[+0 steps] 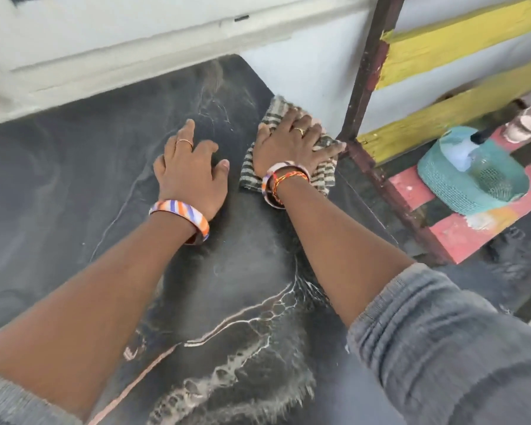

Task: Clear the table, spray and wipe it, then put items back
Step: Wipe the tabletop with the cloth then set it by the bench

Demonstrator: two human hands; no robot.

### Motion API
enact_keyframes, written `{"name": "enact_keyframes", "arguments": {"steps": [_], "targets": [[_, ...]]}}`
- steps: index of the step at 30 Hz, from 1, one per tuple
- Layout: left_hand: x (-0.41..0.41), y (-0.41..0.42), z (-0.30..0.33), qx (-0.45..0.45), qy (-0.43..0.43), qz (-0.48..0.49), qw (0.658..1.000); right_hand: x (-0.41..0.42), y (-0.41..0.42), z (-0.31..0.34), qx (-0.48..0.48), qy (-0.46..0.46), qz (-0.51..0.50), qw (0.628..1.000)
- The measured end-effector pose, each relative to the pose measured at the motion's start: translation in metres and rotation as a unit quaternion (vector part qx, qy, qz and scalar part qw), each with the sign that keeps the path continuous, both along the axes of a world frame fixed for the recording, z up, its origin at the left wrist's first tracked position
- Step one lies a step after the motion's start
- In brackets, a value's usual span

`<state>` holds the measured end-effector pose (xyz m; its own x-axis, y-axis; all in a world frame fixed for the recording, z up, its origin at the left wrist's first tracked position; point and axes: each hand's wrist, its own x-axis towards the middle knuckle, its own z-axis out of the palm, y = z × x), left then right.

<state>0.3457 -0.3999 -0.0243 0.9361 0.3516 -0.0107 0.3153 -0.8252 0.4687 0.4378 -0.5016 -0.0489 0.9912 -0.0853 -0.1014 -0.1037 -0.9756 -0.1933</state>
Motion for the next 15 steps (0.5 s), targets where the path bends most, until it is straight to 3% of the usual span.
{"name": "enact_keyframes", "arguments": {"steps": [10,15], "targets": [[0.002,0.052,-0.003,-0.003,-0.018,0.075,0.997,0.102,0.066,0.009,-0.031,-0.003,0.242,0.97],[-0.017,0.068,0.001,0.005,-0.005,0.113,0.994,0.062,0.106,0.012,-0.032,0.0,0.423,0.906]]}}
